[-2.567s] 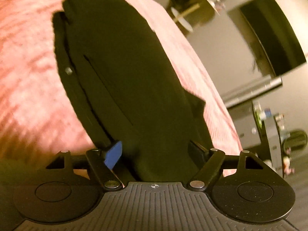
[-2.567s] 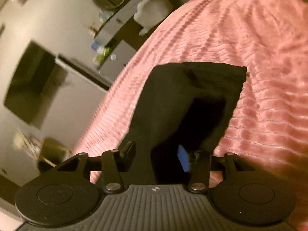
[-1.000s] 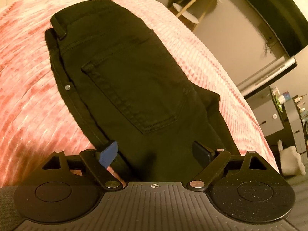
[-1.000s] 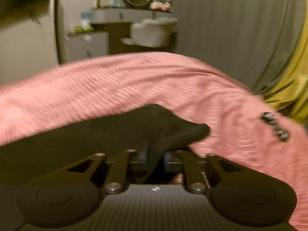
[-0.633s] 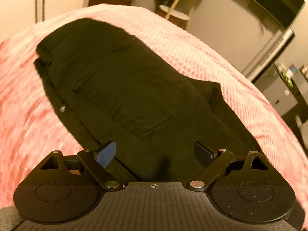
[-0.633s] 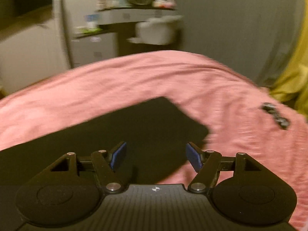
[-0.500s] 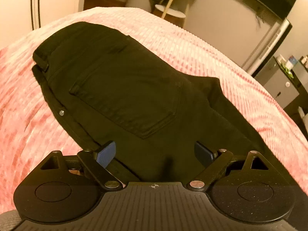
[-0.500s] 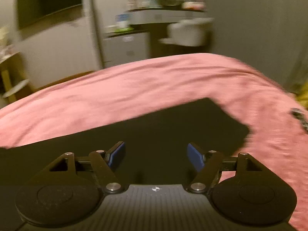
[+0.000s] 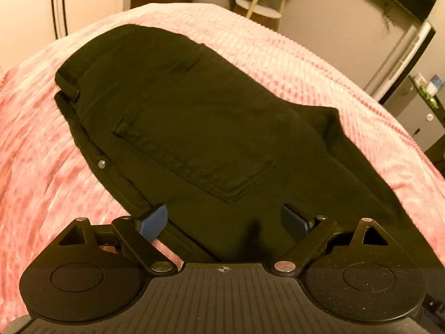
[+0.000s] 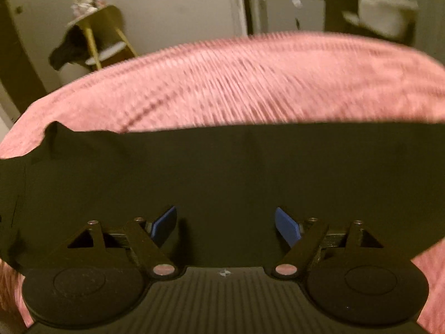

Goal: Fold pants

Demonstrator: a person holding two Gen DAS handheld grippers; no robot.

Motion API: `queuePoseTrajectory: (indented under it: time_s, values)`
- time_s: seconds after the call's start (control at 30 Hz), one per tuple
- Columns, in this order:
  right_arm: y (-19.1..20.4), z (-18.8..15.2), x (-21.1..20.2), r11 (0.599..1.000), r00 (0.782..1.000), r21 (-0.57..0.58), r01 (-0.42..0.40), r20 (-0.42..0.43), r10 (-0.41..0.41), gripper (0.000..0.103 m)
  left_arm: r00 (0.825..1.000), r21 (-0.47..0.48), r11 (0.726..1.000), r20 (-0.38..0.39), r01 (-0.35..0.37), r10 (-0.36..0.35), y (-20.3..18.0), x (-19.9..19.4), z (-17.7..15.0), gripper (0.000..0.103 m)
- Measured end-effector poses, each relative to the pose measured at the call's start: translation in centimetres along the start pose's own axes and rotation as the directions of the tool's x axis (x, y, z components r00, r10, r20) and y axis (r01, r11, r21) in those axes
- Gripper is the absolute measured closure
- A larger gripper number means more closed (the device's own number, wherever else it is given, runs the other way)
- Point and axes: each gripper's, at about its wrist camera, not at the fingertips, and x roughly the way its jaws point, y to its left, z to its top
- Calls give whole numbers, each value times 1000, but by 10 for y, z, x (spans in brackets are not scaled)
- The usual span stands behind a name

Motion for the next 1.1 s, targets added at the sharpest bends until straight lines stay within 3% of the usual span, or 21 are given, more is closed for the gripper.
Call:
queuePoseTrajectory:
  time_s: [0.13, 0.33, 0.5, 0.57, 0.73, 0.87, 0.93, 1.0, 1.1]
  values:
    - [-15, 0, 10, 997, 999, 74, -7, -50, 11, 23, 1000, 12, 1000, -7, -10, 10, -4, 3, 1, 10]
    - [-6, 1, 14, 999, 998, 38, 6, -70, -3, 17, 1000, -27, 1000, -16, 13, -13, 3, 2, 6, 10]
    - [-11, 1, 14, 998, 997, 69, -12, -70, 16, 16, 996, -151, 988, 88, 19, -6, 44, -10, 29, 10]
    - [-14, 2, 16, 996, 997, 86, -24, -69, 30, 15, 994, -230, 972, 110, 47, -22, 73, -11, 39, 10]
    - [-16, 3, 19, 994, 996, 102, -35, -76, 43, 12, 990, -370, 918, 74, 139, -120, 134, 0, 52, 15]
    - [-15, 4, 21, 995, 996, 97, -33, -81, 41, 10, 965, -461, 851, 61, 252, -253, 152, 21, 48, 26]
    - [-14, 3, 20, 995, 996, 98, -32, -80, 40, 10, 962, -505, 821, 87, 266, -258, 157, 28, 44, 29]
    - [-15, 3, 20, 994, 996, 104, -33, -78, 42, 10, 957, -517, 807, 113, 286, -267, 160, 32, 43, 31]
    - [-15, 3, 20, 994, 996, 107, -34, -79, 42, 10, 959, -536, 797, 105, 278, -263, 164, 39, 43, 43]
